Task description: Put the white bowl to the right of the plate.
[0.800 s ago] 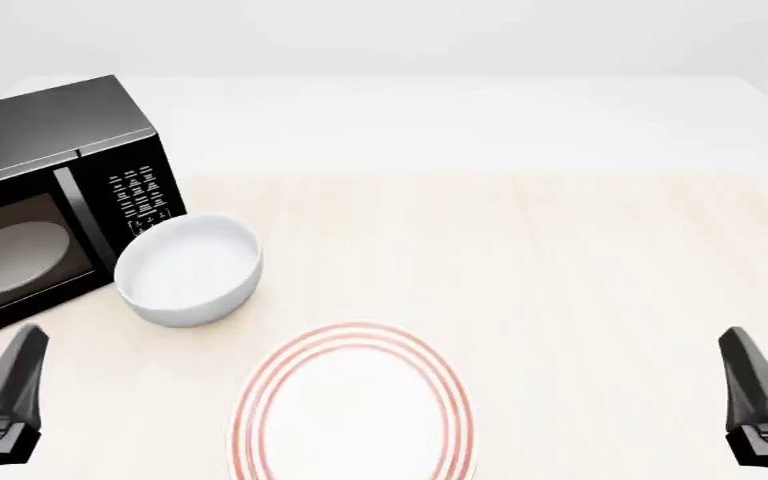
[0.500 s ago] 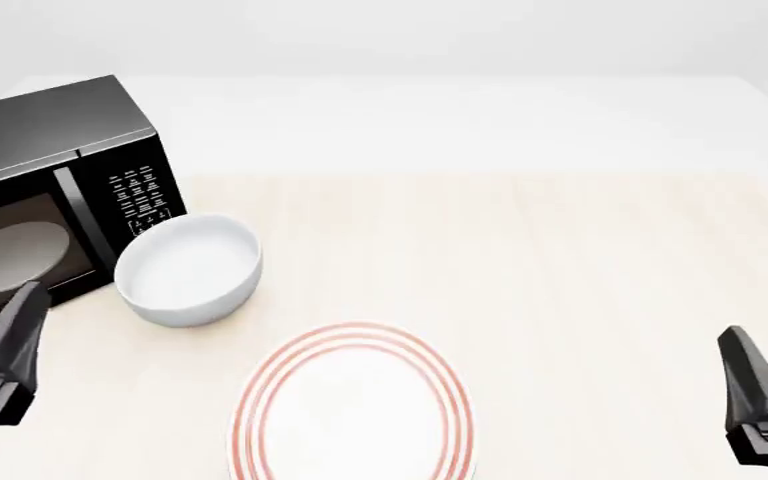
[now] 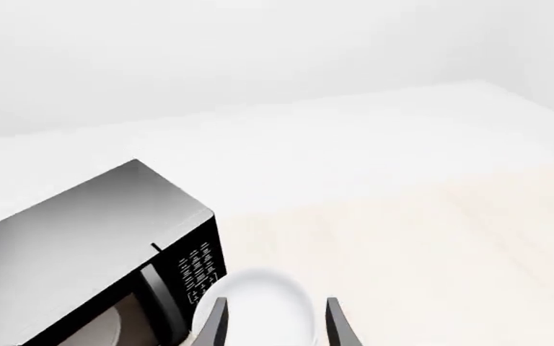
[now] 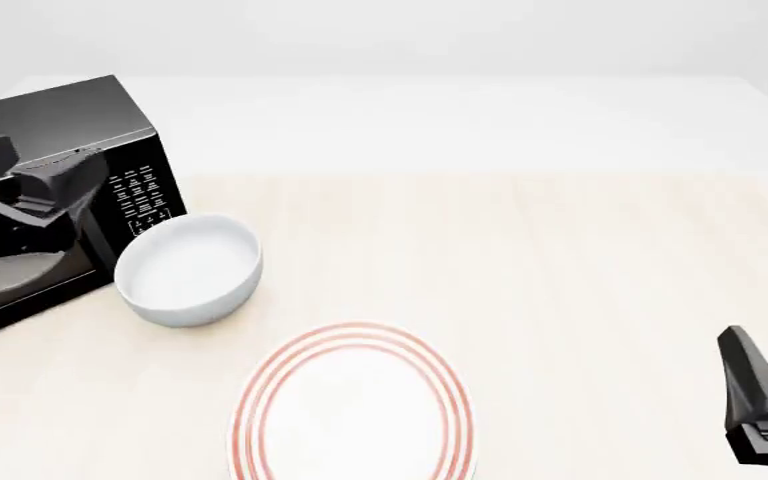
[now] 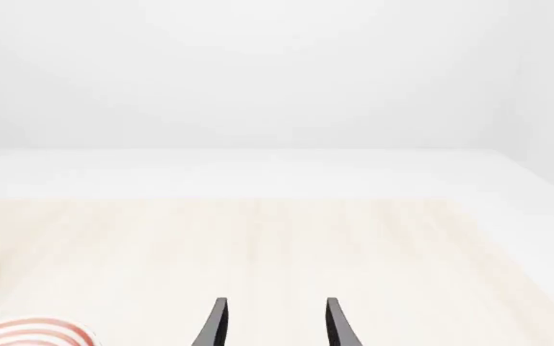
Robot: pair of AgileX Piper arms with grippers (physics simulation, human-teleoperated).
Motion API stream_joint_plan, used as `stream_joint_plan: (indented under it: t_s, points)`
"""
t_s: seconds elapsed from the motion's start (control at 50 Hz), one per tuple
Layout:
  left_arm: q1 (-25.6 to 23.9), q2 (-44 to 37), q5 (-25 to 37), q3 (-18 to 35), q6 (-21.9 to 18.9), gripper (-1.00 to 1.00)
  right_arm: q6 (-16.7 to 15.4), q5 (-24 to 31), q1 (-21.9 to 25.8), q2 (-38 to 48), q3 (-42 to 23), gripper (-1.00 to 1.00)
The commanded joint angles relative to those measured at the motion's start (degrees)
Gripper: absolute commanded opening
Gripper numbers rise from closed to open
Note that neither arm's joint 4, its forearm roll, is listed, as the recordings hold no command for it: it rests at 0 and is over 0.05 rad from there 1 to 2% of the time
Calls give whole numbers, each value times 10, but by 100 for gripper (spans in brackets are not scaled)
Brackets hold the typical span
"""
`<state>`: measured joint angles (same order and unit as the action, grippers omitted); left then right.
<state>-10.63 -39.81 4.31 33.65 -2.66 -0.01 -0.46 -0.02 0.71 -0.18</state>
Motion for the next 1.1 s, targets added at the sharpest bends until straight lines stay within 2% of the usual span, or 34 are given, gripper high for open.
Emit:
stream_joint_plan:
  t_s: [0.02, 0.12, 0.16, 0.2, 0.34, 0.54, 0.68, 0.8, 0.98, 1.1]
  points:
    - [-45, -132, 116, 160, 2, 100, 0, -1, 0, 0, 0, 100]
    - [-51, -173, 175, 223, -11, 100, 0, 0, 0, 0, 0, 100]
    - [-51, -173, 175, 223, -11, 100, 0, 0, 0, 0, 0, 100]
    - [-50, -193, 193, 248, -6, 100, 0, 0, 0, 0, 0, 100]
    - [-57, -223, 209, 260, 2, 100, 0, 0, 0, 0, 0, 100]
    - [-61, -296, 239, 316, -2, 100, 0, 0, 0, -1, 0, 100]
    - [-56, -344, 252, 318, -20, 100, 0, 0, 0, 0, 0, 100]
    - [-54, -383, 263, 362, -26, 100, 0, 0, 0, 0, 0, 100]
    - [-55, -400, 242, 349, -30, 100, 0, 0, 0, 0, 0, 100]
    - [-77, -406, 233, 342, -15, 100, 0, 0, 0, 0, 0, 100]
